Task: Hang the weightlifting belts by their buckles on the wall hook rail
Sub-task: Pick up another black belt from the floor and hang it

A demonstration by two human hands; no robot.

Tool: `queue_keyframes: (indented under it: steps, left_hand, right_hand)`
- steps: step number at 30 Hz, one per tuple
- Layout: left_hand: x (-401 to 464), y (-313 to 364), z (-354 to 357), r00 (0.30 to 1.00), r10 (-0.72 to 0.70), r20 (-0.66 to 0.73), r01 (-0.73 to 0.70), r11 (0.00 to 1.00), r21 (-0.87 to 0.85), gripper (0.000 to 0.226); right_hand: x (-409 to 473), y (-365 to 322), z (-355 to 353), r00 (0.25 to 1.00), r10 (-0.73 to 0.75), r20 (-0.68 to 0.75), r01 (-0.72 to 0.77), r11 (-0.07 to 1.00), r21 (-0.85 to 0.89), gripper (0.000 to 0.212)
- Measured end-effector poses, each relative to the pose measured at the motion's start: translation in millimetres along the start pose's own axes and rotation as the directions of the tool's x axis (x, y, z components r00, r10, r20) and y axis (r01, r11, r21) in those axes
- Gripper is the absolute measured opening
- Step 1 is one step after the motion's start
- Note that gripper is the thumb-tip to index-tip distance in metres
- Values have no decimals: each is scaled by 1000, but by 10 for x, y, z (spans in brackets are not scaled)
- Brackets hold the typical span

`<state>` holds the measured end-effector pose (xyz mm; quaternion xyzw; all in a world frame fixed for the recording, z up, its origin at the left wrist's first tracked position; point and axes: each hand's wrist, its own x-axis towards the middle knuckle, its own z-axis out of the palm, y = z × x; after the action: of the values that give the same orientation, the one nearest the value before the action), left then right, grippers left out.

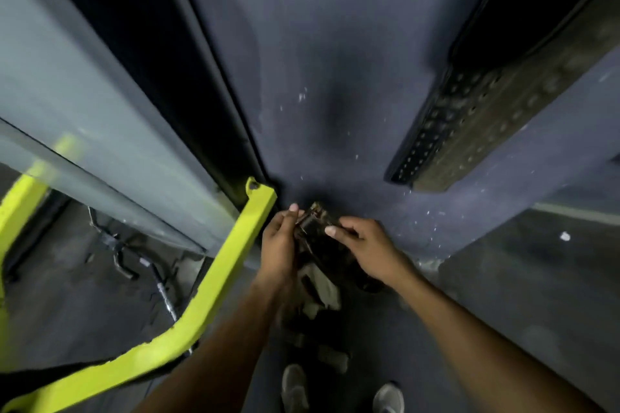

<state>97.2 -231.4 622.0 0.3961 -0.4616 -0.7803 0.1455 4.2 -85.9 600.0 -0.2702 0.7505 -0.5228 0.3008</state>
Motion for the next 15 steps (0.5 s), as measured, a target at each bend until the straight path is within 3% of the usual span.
queue_keyframes:
  steps: [4, 8, 13, 15]
  left_hand:
    - [-317, 763, 216, 975, 53, 214, -41, 997, -64, 10]
    - [-598, 1374, 506, 905, 171, 389, -168, 985, -40, 29]
    - [-990, 2162, 919, 821, 293, 490, -288, 954, -88, 24]
    - [-1150, 2485, 1078, 786, 322, 527, -291, 946, -143, 32]
  right_hand:
    - [-185, -702, -238, 986, -59, -154, 62, 998, 12, 44]
    - [-334, -1423, -584, 950, -160, -267, 162, 987, -14, 48]
    - [-447, -2351, -896, 872, -304, -383, 302, 951, -67, 44]
    - [-511, -2731, -1014, 827, -374, -420, 362, 926, -110, 48]
